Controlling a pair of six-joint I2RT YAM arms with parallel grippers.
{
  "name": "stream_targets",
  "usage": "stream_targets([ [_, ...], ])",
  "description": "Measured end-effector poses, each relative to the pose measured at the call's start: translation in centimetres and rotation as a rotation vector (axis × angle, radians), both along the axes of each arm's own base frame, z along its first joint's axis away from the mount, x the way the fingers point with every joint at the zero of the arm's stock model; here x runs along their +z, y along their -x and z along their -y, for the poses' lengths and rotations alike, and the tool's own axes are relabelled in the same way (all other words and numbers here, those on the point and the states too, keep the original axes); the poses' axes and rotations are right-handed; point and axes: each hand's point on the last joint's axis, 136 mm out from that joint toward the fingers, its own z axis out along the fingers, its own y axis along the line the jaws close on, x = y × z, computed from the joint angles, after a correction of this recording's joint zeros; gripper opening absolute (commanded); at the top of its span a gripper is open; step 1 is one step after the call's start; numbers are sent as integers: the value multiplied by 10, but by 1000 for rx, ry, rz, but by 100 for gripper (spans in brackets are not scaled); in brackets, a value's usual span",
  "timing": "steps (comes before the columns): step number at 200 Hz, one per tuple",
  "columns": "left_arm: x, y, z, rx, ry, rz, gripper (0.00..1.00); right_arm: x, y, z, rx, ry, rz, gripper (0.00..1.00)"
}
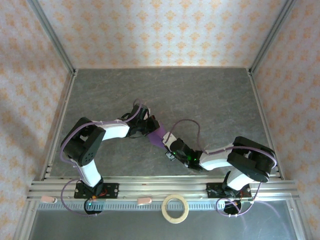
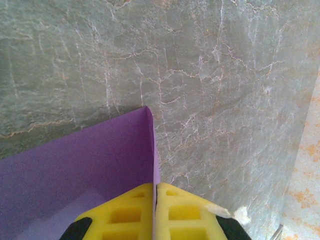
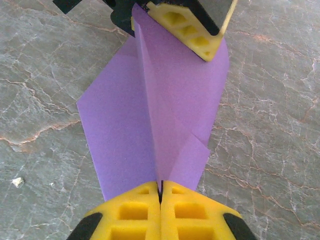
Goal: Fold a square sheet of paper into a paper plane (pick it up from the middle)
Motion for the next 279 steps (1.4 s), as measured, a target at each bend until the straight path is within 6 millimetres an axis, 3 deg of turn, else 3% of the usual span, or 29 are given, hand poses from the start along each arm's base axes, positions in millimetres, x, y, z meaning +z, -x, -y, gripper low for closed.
stream_targets([
  [28,0,0,-1,3,-3,1,6,0,-1,1,-2,-1,-2,2],
  [81,0,-1,-1,6,-5,3,6,0,-1,1,-3,-1,-1,12],
  [190,0,-1,-1,8,-7,4,6,0,-2,1,-7,-4,-3,1],
  [234,-1,-1,-1,8,-8,4,6,0,-2,1,-9,-7,-6,10],
  [279,-1,-1,-2,9,-8,4,6,0,-2,2,-13,-9,-7,3],
])
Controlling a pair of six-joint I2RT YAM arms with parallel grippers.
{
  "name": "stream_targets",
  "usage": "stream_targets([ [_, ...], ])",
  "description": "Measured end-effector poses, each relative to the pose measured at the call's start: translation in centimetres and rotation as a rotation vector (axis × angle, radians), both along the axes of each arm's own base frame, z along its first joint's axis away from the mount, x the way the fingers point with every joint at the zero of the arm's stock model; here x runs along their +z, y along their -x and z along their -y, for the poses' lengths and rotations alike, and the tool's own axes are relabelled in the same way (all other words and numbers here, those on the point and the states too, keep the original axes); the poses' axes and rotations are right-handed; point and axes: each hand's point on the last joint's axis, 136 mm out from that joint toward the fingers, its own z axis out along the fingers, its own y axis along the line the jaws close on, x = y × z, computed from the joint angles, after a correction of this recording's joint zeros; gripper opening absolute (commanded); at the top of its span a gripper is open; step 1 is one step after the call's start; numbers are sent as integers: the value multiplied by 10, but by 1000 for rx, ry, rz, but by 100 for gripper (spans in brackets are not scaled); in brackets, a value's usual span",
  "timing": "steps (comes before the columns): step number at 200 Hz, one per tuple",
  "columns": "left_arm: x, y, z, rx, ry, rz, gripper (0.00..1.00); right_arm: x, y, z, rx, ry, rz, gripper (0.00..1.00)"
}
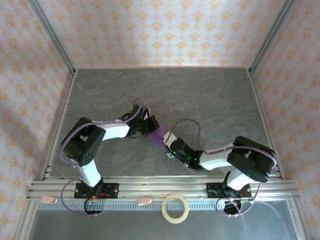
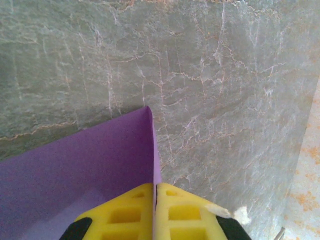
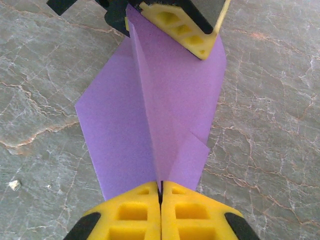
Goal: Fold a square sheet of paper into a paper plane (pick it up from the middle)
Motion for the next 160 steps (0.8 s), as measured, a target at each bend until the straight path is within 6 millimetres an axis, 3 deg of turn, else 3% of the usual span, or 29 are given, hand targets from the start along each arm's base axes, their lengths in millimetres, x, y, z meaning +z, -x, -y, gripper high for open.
stream_targets([
  [39,0,0,0,1,-1,1,11,0,0,0,2,-5,-6,0],
  [76,-1,0,-2,-2,-16,7,47,-2,3,-4,21,-42,-53,0],
  [103,2,-1,-9,21,-54,16,60,-5,6,-8,40,-95,-123,0],
  [160,40,-11,-27,99,-79,119,63,-21,12,-14,55,-151,-235,0],
])
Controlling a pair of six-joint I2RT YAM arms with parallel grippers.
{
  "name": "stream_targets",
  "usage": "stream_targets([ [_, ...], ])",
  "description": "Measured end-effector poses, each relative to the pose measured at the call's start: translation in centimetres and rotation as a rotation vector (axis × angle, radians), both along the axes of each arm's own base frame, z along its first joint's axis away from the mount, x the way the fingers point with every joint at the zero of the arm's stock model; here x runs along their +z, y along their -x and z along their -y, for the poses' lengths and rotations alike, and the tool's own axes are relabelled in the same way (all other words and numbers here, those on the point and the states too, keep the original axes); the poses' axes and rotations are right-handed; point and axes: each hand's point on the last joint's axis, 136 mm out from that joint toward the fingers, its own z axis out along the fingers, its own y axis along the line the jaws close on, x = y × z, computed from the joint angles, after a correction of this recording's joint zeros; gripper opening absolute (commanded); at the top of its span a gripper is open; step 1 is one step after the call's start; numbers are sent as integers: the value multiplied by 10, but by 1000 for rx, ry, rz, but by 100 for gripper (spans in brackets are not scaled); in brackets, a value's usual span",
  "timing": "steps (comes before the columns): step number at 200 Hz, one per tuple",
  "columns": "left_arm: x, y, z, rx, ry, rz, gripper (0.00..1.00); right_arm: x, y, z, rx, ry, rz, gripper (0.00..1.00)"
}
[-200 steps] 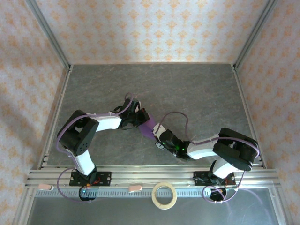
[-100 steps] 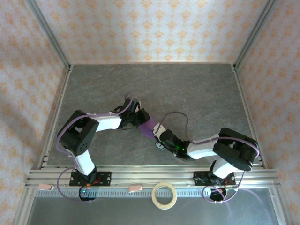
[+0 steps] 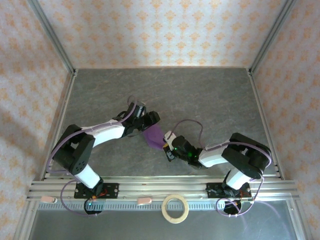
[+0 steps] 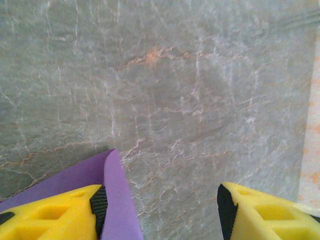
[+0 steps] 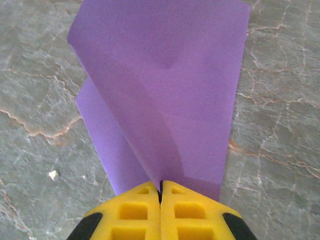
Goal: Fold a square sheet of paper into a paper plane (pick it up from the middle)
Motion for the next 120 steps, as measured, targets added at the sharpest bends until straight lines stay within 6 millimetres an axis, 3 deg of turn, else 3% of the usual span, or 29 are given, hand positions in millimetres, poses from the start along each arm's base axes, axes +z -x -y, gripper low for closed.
stream_targets([
  [56,7,4,-31,81,-29,31,65,4,0,-3,-6,-66,-57,0],
  [120,2,11,-34,85,-10,13,65,20,-3,-7,-13,-116,-38,0],
])
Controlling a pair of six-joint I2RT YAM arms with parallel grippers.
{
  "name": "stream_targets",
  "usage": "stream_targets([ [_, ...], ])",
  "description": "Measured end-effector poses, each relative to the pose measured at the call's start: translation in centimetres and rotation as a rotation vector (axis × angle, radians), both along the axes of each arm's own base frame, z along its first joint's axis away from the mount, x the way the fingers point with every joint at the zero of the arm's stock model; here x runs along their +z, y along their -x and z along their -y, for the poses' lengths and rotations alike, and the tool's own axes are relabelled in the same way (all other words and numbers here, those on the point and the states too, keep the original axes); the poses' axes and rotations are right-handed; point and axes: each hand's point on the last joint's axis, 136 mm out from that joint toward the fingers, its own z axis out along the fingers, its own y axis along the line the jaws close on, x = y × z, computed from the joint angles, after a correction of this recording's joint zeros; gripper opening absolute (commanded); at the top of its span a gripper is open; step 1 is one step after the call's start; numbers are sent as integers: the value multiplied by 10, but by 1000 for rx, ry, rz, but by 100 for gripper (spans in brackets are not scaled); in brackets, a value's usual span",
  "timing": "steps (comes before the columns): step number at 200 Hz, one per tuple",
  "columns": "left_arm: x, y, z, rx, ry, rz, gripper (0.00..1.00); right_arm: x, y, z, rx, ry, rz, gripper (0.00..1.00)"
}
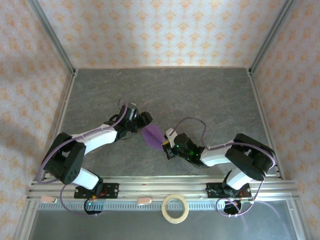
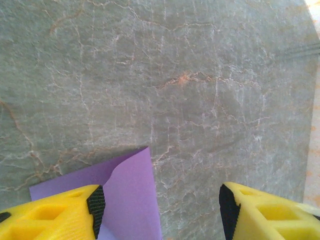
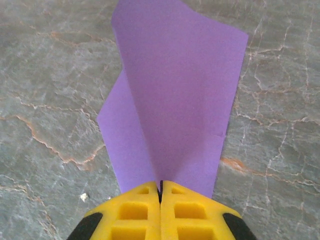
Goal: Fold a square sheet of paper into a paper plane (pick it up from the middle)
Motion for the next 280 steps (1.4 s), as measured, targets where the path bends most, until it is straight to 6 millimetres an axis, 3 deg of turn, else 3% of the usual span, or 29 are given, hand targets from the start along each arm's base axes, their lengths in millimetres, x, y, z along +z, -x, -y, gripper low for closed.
stream_targets([
  [46,1,4,13,-24,58,-12,65,1,-1,0,-3,-6,1,0],
  [77,-11,7,18,-19,73,-58,67,1,-1,0,-9,-6,0,0],
  [93,-12,8,15,-2,73,-64,76,1,-2,0,-12,-5,2,0],
  [114,-1,7,7,29,55,-32,78,1,-2,1,-15,-3,4,0],
  [145,32,3,-3,71,62,54,77,1,-3,1,-20,-1,7,0],
  [161,37,3,-2,74,76,63,75,1,-3,2,-21,-1,7,0],
  [216,-3,21,27,-10,83,-60,70,0,-3,2,-21,0,6,1],
  [248,-24,23,32,-24,78,-114,61,1,-4,1,-21,-2,8,3],
  [280,-26,22,34,-33,79,-122,46,1,-4,2,-23,0,14,4],
])
